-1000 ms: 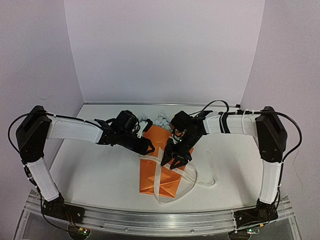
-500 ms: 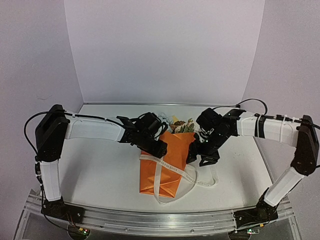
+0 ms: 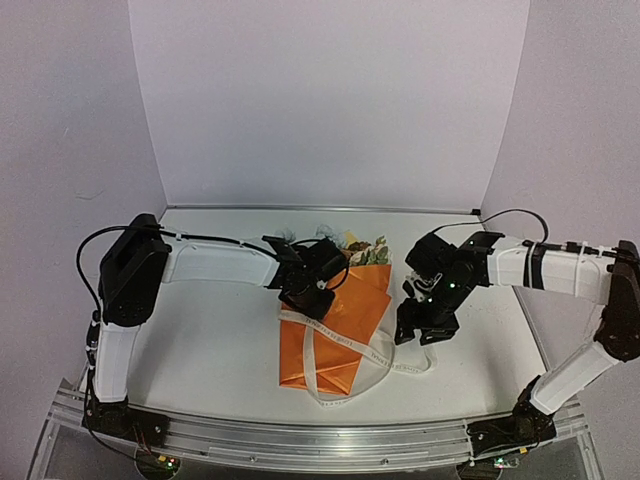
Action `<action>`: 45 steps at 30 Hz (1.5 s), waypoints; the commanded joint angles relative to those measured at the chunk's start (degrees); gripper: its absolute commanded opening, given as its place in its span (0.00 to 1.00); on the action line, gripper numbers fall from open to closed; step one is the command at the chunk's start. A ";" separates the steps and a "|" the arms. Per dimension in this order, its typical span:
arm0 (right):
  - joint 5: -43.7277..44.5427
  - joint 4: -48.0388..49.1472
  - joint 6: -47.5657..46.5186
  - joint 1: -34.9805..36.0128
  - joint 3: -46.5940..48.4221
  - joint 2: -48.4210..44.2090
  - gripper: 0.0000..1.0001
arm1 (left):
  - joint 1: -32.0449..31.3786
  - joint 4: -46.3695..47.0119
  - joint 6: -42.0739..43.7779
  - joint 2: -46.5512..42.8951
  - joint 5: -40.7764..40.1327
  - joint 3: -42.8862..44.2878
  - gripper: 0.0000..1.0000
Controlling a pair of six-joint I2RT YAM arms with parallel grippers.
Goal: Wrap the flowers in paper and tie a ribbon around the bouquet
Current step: Cross the ribbon over the folded bouquet.
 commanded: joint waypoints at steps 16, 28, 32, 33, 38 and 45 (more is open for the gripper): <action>-1.43 1.02 -8.22 0.19 -4.34 2.61 0.57 | 5.55 10.51 -2.73 -15.91 25.06 -6.30 0.00; -1.69 2.62 -9.95 0.19 -7.11 2.46 0.61 | 16.95 26.72 -11.61 -17.72 45.55 -9.43 0.00; -2.35 3.66 -12.55 0.20 -8.19 2.23 0.63 | 20.77 33.19 -16.33 -16.11 51.42 -9.17 0.00; -2.13 3.70 -13.74 0.19 -8.48 2.03 0.65 | 21.49 34.31 -17.44 -15.58 52.39 -9.19 0.00; 4.17 1.32 -13.63 0.19 -6.76 2.51 0.69 | 24.43 38.06 -20.33 -14.02 54.52 -9.39 0.00; 10.23 -0.47 -0.98 0.28 -5.84 5.20 0.69 | 27.40 40.53 -22.60 -12.55 54.16 -9.22 0.00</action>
